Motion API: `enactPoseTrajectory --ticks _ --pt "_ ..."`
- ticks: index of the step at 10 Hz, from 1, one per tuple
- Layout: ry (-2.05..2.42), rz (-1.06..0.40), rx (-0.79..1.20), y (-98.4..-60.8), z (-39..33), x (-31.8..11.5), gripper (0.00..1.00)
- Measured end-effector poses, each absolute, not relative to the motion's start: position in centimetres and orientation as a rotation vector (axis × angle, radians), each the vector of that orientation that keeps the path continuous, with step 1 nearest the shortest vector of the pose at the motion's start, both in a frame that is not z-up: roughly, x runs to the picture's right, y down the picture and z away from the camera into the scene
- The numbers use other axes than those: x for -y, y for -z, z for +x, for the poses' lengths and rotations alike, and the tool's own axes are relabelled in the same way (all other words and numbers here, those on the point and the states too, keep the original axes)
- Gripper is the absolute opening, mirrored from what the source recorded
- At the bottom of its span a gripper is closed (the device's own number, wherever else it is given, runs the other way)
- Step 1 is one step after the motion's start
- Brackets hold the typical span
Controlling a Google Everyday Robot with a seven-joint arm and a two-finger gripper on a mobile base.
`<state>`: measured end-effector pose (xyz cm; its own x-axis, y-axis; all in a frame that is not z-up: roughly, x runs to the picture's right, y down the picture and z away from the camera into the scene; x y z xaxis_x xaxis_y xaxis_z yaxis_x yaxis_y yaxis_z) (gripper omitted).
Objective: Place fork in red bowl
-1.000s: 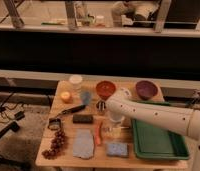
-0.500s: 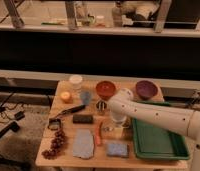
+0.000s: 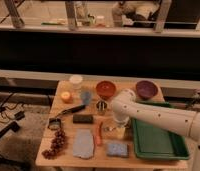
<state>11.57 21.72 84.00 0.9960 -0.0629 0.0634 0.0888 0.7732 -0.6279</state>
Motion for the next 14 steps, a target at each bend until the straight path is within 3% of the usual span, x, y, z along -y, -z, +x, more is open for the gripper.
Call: enactPoseTrajectory --ticks 9,12,14 --pt "0.084 -0.702 0.036 -84.28 11.64 -22.18 0.8" --pt "0.082 -0.703 0.037 -84.28 11.79 -22.27 0.59" --pt "0.08 -0.705 0.04 -84.23 11.82 -22.31 0.57"
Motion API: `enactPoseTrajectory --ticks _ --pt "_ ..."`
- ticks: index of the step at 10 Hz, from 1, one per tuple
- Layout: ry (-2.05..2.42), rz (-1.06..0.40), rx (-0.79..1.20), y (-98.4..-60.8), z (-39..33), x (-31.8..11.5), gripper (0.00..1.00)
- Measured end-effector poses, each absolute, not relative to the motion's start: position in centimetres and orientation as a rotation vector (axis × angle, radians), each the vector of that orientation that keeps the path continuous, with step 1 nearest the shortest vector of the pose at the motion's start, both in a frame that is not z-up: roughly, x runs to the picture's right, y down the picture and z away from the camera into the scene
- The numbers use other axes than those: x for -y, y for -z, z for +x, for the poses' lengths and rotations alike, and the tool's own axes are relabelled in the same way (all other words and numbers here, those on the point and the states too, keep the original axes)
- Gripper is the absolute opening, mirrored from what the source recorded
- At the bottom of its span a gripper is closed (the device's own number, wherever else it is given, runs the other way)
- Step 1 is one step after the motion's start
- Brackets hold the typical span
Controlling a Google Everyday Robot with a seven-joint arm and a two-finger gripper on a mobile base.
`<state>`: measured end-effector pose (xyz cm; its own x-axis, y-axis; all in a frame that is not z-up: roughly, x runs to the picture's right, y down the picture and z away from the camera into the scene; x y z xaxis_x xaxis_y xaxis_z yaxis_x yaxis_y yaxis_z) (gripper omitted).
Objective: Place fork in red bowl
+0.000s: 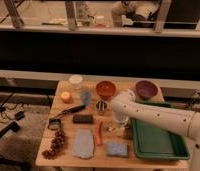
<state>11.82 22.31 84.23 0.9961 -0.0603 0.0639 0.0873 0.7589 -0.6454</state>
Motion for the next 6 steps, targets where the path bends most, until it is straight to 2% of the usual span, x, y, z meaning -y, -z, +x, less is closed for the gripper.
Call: enactPoseTrajectory --ticks 6 --pt "0.095 -0.702 0.042 -84.07 11.65 -22.25 0.57"
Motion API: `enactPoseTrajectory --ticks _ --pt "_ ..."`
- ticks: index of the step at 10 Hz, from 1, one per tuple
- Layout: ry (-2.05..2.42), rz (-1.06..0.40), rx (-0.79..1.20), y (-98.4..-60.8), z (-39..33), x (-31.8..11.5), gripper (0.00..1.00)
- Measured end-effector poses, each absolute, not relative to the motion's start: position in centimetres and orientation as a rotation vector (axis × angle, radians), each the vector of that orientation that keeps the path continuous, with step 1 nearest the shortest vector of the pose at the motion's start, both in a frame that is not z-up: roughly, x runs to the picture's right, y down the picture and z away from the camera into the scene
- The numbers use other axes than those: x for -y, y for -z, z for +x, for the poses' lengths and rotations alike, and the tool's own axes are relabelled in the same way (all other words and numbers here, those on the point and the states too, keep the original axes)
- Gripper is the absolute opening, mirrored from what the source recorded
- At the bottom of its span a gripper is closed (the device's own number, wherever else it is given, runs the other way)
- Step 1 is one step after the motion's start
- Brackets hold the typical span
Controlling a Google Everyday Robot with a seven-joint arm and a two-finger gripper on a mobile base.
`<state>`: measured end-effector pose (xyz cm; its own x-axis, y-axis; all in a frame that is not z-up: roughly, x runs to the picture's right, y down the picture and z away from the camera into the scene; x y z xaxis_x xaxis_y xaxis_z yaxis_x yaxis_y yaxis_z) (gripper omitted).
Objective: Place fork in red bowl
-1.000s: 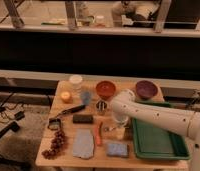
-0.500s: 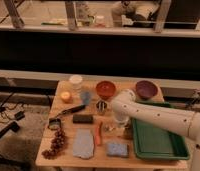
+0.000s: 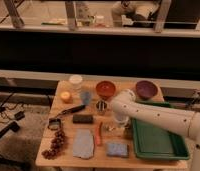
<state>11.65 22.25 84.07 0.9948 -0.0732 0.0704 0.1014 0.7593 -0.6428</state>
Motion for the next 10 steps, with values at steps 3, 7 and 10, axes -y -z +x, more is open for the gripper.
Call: enactPoseTrajectory --ticks 3,7,10 --pt "0.11 -0.699 0.064 -83.8 10.8 -22.1 0.57" --pt "0.137 -0.699 0.083 -83.7 9.9 -21.9 0.56" --pt "0.146 -0.706 0.088 -83.9 9.9 -22.0 0.37"
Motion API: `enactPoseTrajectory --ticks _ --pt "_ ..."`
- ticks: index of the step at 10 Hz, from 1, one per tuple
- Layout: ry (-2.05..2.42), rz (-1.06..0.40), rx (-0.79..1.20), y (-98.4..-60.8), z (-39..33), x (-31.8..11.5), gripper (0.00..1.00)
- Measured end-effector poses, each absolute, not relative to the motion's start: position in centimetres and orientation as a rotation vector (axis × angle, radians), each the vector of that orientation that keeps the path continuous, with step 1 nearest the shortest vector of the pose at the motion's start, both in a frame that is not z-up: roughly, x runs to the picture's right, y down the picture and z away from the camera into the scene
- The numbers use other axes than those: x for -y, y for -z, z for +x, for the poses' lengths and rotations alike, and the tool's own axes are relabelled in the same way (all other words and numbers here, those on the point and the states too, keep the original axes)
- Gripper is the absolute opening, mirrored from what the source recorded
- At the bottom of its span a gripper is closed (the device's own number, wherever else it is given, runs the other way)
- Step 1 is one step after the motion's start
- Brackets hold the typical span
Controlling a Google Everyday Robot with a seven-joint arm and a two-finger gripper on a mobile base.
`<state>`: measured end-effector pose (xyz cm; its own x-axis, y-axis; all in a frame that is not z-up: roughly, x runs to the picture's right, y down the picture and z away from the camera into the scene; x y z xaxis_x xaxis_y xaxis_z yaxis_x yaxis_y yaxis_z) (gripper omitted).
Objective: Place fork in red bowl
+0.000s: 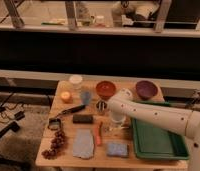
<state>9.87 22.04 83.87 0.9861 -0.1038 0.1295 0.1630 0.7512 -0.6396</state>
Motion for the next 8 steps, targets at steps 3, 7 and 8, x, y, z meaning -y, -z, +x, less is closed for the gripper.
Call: enactPoseTrajectory --ticks 3,7,8 --pt "0.148 -0.713 0.086 -84.04 10.23 -22.17 0.33" --pt "0.145 -0.719 0.101 -83.98 10.68 -22.22 0.14" --pt "0.14 -0.719 0.105 -83.84 10.93 -22.22 0.14"
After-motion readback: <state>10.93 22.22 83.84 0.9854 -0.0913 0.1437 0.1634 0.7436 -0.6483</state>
